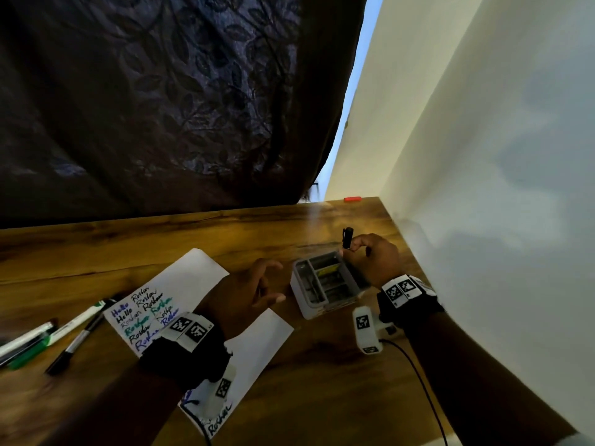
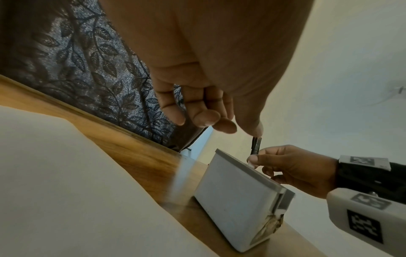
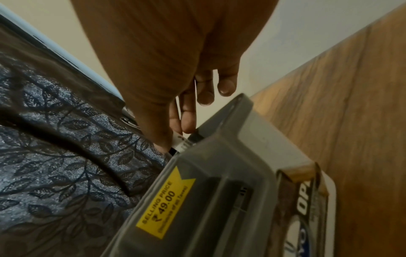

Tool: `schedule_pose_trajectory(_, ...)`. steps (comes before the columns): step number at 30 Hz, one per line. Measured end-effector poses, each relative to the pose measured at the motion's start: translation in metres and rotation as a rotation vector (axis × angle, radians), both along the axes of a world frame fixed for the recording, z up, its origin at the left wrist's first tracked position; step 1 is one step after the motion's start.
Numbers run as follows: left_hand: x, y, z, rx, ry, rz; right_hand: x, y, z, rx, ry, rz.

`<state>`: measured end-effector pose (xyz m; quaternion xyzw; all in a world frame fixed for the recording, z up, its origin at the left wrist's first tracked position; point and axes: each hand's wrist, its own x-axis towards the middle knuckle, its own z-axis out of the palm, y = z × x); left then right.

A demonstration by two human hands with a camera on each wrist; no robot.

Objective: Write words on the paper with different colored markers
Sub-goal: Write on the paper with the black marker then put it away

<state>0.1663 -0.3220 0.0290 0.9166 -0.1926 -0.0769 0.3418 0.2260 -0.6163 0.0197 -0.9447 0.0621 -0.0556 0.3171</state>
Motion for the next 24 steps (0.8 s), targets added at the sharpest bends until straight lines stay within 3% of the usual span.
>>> schedule_pose_trajectory(5,0.0,0.001,-0.006,-0.001,-0.006,-0.002,0.002,-0.004,-0.002,-0.074,-0.024,0.046)
schedule_pose_trajectory(16,-0.008,0.004,-0.007,0.015,-0.003,0.011,-0.006,-0.003,0.006,-0.027,-0.008,0.023)
schedule_pose_trajectory(24,-0.028,0.034,0.004,0.035,0.018,0.091,-0.018,0.031,0.033,-0.092,-0.236,0.125)
